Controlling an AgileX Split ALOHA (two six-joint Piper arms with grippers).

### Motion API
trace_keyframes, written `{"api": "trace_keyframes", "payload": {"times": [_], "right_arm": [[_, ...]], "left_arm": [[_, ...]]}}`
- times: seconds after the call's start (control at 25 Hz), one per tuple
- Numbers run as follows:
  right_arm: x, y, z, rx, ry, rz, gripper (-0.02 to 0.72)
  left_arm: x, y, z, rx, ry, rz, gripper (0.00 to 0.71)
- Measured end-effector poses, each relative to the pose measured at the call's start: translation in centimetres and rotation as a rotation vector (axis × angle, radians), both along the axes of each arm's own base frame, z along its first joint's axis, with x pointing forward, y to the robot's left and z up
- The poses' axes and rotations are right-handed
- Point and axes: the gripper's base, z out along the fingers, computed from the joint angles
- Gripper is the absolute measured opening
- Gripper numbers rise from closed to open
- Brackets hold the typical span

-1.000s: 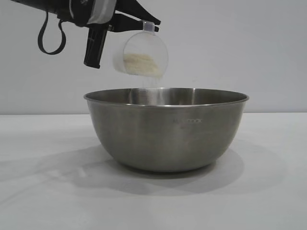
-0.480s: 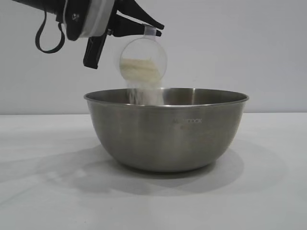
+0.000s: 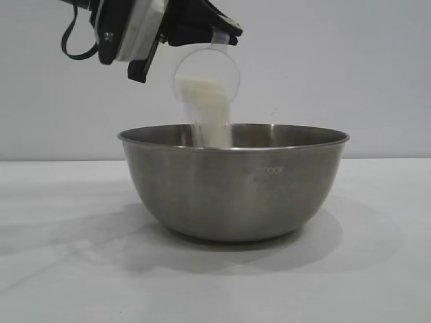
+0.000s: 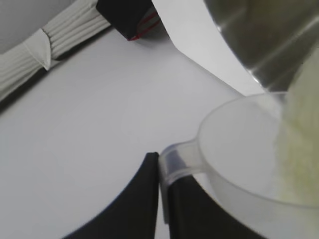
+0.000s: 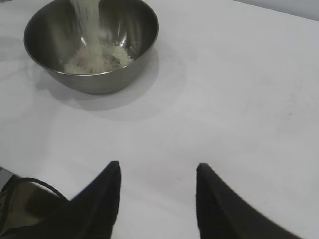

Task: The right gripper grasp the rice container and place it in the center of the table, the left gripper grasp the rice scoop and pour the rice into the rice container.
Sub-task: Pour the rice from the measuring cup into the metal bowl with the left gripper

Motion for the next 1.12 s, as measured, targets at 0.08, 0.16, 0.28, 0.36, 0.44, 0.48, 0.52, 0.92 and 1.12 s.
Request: {"api": "trace_keyframes", "payload": {"times": [0.08,0.16,0.28,0.36,0.44,0.48,0.52,0.92,1.12], "right_arm": [[0.0,0.0,0.0,0.0,0.0,0.0,0.333],[0.0,0.0,0.0,0.0,0.0,0.0,0.333],[0.0,0.0,0.0,0.0,0.0,0.0,0.333],[0.0,0.0,0.0,0.0,0.0,0.0,0.333],[0.0,0.0,0.0,0.0,0.0,0.0,0.333],[0.0,0.0,0.0,0.0,0.0,0.0,0.333],[0.0,0.0,0.0,0.0,0.0,0.0,0.333],[0.0,0.0,0.0,0.0,0.0,0.0,0.333],[0.0,0.0,0.0,0.0,0.0,0.0,0.333]], "left_arm": [[0.2,-0.1,0.2,-0.001,-0.01,0.001,0.0],[0.3,-0.1,0.4,-0.001,-0.019,0.001,0.0],[0.4,-0.1,0.6,-0.014,0.009,0.011,0.0],[0.5,-0.1,0.6,-0.054,0.097,0.038,0.0],[0.7,-0.1,0.6,-0.114,0.207,0.089,0.0],[0.8,0.0,0.7,-0.16,0.287,0.122,0.0],[1.0,0.1,0.8,-0.22,0.368,0.161,0.0],[3.6,5.2,0.7,-0.925,1.27,0.482,0.0],[3.2,10.8,-1.8,-1.327,1.422,0.629,0.0]]}}
